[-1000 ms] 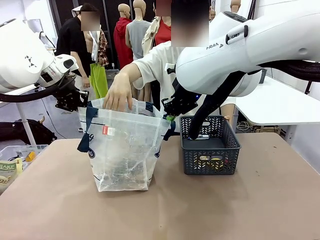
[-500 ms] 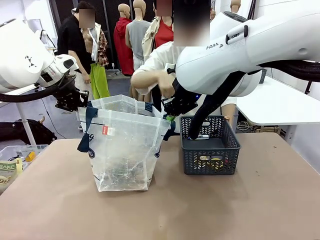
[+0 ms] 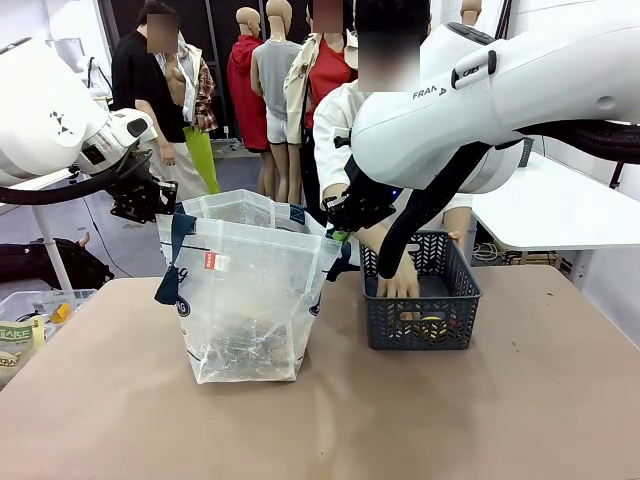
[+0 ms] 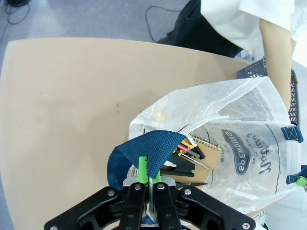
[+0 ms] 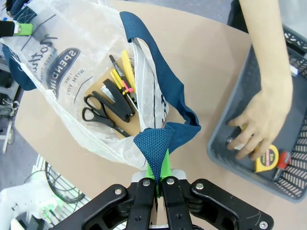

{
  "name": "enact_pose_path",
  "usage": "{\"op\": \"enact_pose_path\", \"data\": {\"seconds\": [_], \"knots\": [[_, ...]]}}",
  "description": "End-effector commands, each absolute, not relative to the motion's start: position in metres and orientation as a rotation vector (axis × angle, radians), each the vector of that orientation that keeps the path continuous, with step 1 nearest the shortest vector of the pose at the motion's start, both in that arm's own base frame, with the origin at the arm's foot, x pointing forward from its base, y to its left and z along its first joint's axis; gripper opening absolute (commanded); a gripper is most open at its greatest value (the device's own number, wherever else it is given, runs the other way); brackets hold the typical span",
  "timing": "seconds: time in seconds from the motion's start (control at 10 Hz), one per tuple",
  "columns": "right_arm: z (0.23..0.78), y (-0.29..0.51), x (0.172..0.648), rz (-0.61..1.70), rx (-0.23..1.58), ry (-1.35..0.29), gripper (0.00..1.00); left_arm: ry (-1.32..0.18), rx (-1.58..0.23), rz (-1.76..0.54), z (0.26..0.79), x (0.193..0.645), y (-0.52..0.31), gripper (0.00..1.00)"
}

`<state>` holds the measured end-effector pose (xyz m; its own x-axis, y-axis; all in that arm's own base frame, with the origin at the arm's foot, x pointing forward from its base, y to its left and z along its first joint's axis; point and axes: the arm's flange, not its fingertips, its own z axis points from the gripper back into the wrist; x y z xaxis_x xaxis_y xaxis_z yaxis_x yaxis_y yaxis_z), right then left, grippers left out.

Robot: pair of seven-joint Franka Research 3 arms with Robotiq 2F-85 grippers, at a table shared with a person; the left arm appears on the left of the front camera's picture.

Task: Transfer purchased items from the store into the shopping bag.
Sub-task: Move the Reusable shopping bag to the right side of the table.

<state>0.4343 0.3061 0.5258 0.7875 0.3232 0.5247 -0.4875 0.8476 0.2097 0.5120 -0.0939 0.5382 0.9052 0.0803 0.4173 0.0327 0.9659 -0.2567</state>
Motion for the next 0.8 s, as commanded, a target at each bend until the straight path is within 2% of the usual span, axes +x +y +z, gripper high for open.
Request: {"op": "enact_pose_path", "data": {"seconds": [0.0, 0.7], "knots": [[0.5257, 0.3050, 0.4349, 0.444, 0.347, -0.497, 0.00, -0.446, -0.262, 0.031, 0.5406, 0.5128, -0.0902, 0.00], [0.5257, 0.3050, 0.4349, 0.444, 0.347, -0.497, 0.00, -0.446, -0.262, 0.031, 0.5406, 0.5128, -0.0902, 0.00]]}}
